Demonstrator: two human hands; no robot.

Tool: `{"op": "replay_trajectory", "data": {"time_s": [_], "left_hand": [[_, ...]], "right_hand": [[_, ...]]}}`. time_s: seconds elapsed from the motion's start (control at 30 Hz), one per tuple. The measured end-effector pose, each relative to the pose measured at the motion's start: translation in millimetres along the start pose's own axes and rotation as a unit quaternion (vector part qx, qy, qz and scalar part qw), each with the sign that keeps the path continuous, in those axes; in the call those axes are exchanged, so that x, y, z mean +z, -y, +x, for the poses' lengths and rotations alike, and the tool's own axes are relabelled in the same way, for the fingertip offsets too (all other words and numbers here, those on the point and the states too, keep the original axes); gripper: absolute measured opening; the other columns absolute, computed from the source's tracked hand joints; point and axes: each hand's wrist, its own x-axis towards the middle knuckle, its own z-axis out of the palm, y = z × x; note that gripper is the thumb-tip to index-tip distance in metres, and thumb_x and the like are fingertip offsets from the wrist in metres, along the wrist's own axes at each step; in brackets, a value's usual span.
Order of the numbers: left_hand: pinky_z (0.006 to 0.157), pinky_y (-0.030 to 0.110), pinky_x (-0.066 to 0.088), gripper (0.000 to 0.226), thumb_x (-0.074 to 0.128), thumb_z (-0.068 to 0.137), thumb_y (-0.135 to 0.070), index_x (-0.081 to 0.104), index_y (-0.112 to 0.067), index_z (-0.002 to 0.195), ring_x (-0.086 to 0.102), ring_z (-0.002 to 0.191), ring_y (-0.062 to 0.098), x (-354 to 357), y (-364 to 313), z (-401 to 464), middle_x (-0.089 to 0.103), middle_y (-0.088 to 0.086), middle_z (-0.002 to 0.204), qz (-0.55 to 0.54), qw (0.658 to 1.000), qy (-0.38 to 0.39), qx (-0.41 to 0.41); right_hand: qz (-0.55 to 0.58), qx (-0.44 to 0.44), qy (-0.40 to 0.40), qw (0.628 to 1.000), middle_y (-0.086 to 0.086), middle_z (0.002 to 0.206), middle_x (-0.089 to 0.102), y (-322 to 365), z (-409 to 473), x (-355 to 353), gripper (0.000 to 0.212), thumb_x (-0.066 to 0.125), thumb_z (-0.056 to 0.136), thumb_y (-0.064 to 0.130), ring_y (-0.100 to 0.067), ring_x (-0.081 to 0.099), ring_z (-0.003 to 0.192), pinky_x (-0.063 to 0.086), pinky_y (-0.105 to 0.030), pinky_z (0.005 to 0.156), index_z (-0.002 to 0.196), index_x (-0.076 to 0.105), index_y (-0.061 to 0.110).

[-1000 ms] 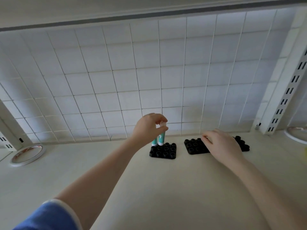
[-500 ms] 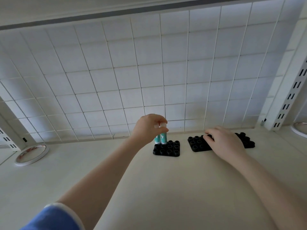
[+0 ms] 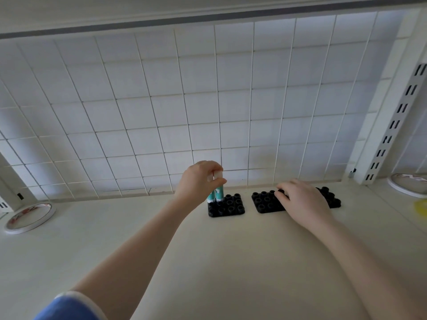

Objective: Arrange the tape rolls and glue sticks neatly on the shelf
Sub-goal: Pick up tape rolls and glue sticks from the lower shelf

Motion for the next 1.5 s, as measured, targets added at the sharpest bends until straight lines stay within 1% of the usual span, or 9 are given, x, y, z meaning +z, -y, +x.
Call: {"op": "replay_trajectory", "data": {"time_s": [0.13,0.33,0.53,0.67,0.93,1.13,1.27,1.33,1.5], "left_hand": [[0.077,0.021,0.037,0.033,0.069,0.081,-0.029,0.061,-0.027,0.114,0.052,0.091,0.009,-1,-1,0,0.059,-0.011,0.097,-0.012,1.0,0.004,-0.008],[0.082,0.025,0.043,0.035,0.072,0.078,-0.03,0.064,-0.025,0.111,0.055,0.099,0.011,-4,-4,-5,0.062,-0.009,0.102,-0.005,1.0,-0.021,0.007],[0.087,0.025,0.035,0.04,0.073,0.079,-0.03,0.063,-0.017,0.116,0.051,0.11,0.021,-15,-5,-26,0.061,-0.001,0.114,0.097,0.99,-0.094,0.046],[0.086,0.035,0.042,0.041,0.075,0.076,-0.024,0.064,-0.013,0.114,0.055,0.106,0.028,-26,-11,-60,0.063,0.003,0.113,0.149,0.978,-0.135,0.048],[0.1,0.03,0.034,0.053,0.054,0.09,-0.044,0.043,-0.022,0.136,0.037,0.127,0.018,-23,-36,-122,0.044,-0.003,0.137,0.153,0.986,-0.046,-0.047],[0.106,0.031,0.03,0.056,0.046,0.091,-0.05,0.038,-0.023,0.14,0.029,0.135,0.016,-6,-68,-164,0.037,-0.004,0.145,0.114,0.993,-0.007,-0.023],[0.105,0.031,0.03,0.057,0.047,0.091,-0.05,0.037,-0.024,0.14,0.026,0.136,0.015,9,-102,-184,0.035,-0.005,0.147,0.074,0.997,0.01,-0.003],[0.106,0.031,0.029,0.057,0.047,0.091,-0.05,0.037,-0.023,0.141,0.026,0.136,0.015,17,-120,-188,0.034,-0.004,0.147,0.064,0.998,0.017,0.004],[0.105,0.031,0.03,0.055,0.047,0.092,-0.048,0.038,-0.023,0.14,0.025,0.136,0.015,40,-168,-184,0.035,-0.003,0.147,0.05,0.998,0.027,0.025]], "right_hand": [[0.0,-0.002,-0.005,1.0,-0.003,0.104,0.061,2,2,-2,0.031,0.042,0.097,0.034,-0.023,0.055,0.098,0.04,-0.032,0.081,0.113,0.063,0.017],[0.001,0.006,-0.006,1.0,-0.004,0.102,0.061,2,2,-2,0.031,0.042,0.096,0.034,-0.024,0.054,0.097,0.04,-0.032,0.078,0.108,0.065,0.016],[-0.056,-0.003,-0.006,0.998,-0.004,0.098,0.058,-3,2,-11,0.033,0.037,0.097,0.037,-0.024,0.054,0.095,0.04,-0.032,0.072,0.103,0.063,0.016],[-0.09,-0.002,-0.01,0.996,-0.006,0.102,0.059,-14,3,-33,0.034,0.037,0.097,0.037,-0.026,0.055,0.097,0.043,-0.032,0.072,0.107,0.061,0.015],[-0.145,0.001,-0.03,0.989,0.0,0.097,0.06,-28,-67,-59,0.032,0.034,0.097,0.039,-0.02,0.056,0.092,0.039,-0.03,0.068,0.109,0.058,0.022],[-0.161,0.078,-0.042,0.983,-0.005,0.097,0.063,-44,-152,-74,0.03,0.049,0.091,0.039,-0.026,0.058,0.095,0.042,-0.035,0.077,0.104,0.063,0.016],[-0.165,0.094,-0.048,0.981,-0.006,0.09,0.062,-67,-192,-89,0.023,0.055,0.088,0.035,-0.028,0.059,0.088,0.045,-0.038,0.074,0.094,0.062,0.014],[-0.179,0.109,-0.046,0.977,-0.005,0.093,0.062,-82,-207,-101,0.024,0.05,0.091,0.035,-0.025,0.058,0.09,0.044,-0.037,0.076,0.098,0.061,0.015],[-0.186,0.135,-0.096,0.968,-0.006,0.088,0.063,-132,-227,-124,0.023,0.053,0.09,0.032,-0.025,0.06,0.082,0.045,-0.034,0.068,0.092,0.063,0.012]]}}
